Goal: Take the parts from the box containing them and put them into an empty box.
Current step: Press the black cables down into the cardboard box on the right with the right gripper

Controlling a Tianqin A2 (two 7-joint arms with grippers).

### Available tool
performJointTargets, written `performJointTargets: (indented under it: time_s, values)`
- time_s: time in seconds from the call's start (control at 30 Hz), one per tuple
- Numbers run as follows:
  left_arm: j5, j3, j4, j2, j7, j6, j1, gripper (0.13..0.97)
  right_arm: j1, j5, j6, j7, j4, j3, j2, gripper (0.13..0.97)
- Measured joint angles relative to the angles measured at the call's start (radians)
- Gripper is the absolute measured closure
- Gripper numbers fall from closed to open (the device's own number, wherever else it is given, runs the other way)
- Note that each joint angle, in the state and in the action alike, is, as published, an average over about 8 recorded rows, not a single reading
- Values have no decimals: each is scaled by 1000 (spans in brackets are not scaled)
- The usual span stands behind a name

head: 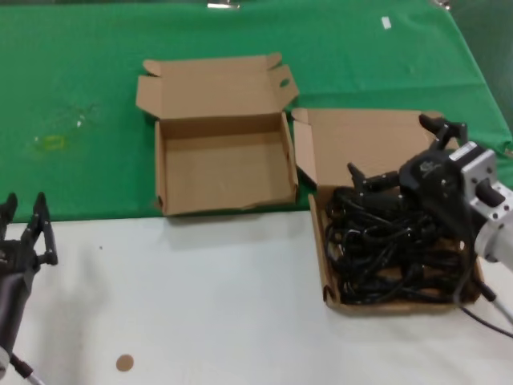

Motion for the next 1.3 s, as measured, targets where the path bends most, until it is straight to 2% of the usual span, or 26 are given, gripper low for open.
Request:
performJointTargets:
  time_s: [0.13, 0.2, 0.3, 0.4, 0.53, 0.63, 0.9, 1.07, 1.3]
  values:
    - [0, 0, 0, 0, 0, 0, 0, 800, 142, 32, -53, 21, -21, -169, 112, 129]
    - [0, 0, 0, 0, 0, 0, 0, 814, 213, 12, -97, 56, -33, -246, 159, 129]
    - [0, 0, 0, 0, 0, 0, 0, 856, 302, -66, -187, 140, -51, -328, 214, 129]
    - [0, 0, 0, 0, 0, 0, 0, 899, 361, -177, -302, 235, -62, -363, 252, 129]
    - [0, 0, 0, 0, 0, 0, 0, 913, 409, -305, -472, 320, -66, -357, 283, 129]
    - [0, 0, 0, 0, 0, 0, 0, 923, 434, -375, -604, 340, -72, -336, 292, 129]
    - [0, 0, 0, 0, 0, 0, 0, 953, 460, -510, -903, 270, -138, -246, 243, 129]
    - [0, 0, 0, 0, 0, 0, 0, 953, 457, -574, -1005, 202, -205, -192, 184, 129]
    - [0, 0, 0, 0, 0, 0, 0, 953, 445, -647, -1059, 133, -290, -125, 103, 162]
